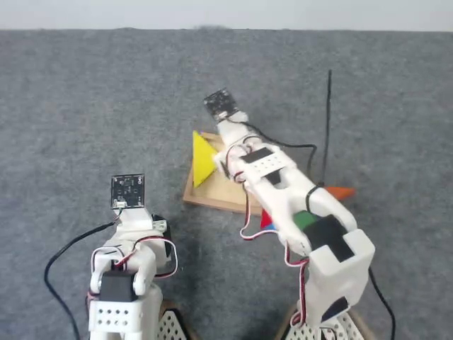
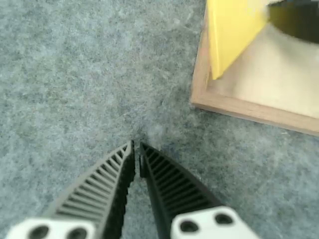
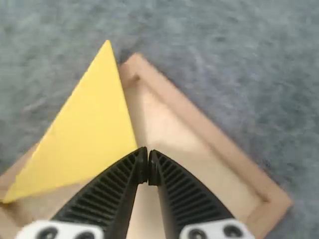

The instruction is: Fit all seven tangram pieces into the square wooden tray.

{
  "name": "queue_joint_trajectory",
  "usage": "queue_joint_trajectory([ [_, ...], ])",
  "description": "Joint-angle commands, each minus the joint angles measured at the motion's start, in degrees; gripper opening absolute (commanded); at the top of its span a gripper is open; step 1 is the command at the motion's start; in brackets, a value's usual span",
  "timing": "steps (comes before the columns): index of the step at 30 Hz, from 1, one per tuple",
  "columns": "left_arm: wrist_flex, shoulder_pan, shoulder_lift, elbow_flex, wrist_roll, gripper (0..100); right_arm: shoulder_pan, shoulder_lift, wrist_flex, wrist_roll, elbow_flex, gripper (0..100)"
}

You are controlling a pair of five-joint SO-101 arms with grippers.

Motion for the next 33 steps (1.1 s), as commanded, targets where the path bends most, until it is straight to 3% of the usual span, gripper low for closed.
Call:
queue_joint_trajectory([
  [1,0.26,-0.35,-1.14,-0.75,-0.88,1,-1.27,-4.00,3.47,-0.62,-0.09,0.9],
  [8,0.26,-0.35,-1.14,-0.75,-0.88,1,0.04,-12.26,4.18,-1.14,4.48,0.9],
  [13,0.26,-0.35,-1.14,-0.75,-0.88,1,-1.80,-17.71,-1.27,-1.14,7.12,0.9],
  [22,0.26,-0.35,-1.14,-0.75,-0.88,1,-6.90,-6.29,-13.49,-0.62,6.86,0.9],
  [33,0.26,-0.35,-1.14,-0.75,-0.88,1,-3.03,-3.91,-6.81,-0.88,4.75,0.9],
])
